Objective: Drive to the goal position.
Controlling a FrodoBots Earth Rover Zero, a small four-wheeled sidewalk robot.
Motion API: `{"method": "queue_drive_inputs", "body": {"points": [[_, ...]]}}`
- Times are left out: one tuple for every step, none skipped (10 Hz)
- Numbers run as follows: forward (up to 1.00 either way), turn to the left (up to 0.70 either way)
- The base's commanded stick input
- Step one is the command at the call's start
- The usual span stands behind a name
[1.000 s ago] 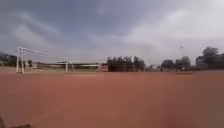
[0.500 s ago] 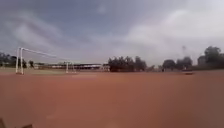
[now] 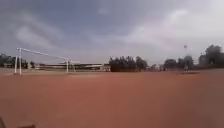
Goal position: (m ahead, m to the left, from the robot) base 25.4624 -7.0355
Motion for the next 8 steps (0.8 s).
{"method": "queue_drive_inputs", "body": {"points": [[0.7, 0.0], [0.7, 0.0], [0.7, 0.0], [0.7, 0.0], [0.7, 0.0], [0.7, 0.0], [0.7, 0.0], [0.7, 0.0]]}}
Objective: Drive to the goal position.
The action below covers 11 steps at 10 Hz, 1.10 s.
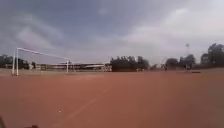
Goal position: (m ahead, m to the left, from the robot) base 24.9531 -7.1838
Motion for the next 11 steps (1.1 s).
{"method": "queue_drive_inputs", "body": {"points": [[0.7, 0.0], [0.7, 0.0], [0.7, 0.0], [0.7, 0.0], [0.7, 0.0], [0.7, 0.0], [0.7, 0.0], [0.7, 0.0], [0.7, 0.0], [0.7, 0.0], [0.7, 0.0]]}}
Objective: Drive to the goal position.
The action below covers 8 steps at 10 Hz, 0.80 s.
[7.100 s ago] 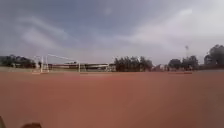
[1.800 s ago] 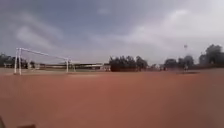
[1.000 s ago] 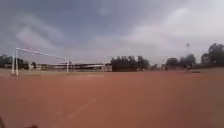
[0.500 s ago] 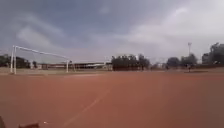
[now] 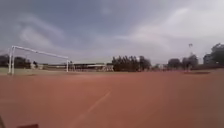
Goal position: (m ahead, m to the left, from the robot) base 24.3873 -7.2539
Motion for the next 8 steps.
{"method": "queue_drive_inputs", "body": {"points": [[0.7, 0.0], [0.7, 0.0], [0.7, 0.0], [0.7, 0.0], [0.7, 0.0], [0.7, 0.0], [0.7, 0.0], [0.7, 0.0]]}}
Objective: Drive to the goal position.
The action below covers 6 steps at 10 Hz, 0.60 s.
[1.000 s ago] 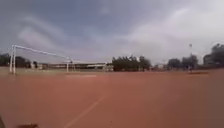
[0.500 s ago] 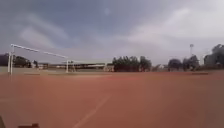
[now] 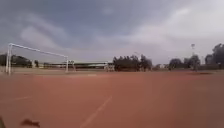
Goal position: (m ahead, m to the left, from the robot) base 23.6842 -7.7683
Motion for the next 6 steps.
{"method": "queue_drive_inputs", "body": {"points": [[0.7, 0.0], [0.7, 0.0], [0.7, 0.0], [0.7, 0.0], [0.7, 0.0], [0.7, 0.0]]}}
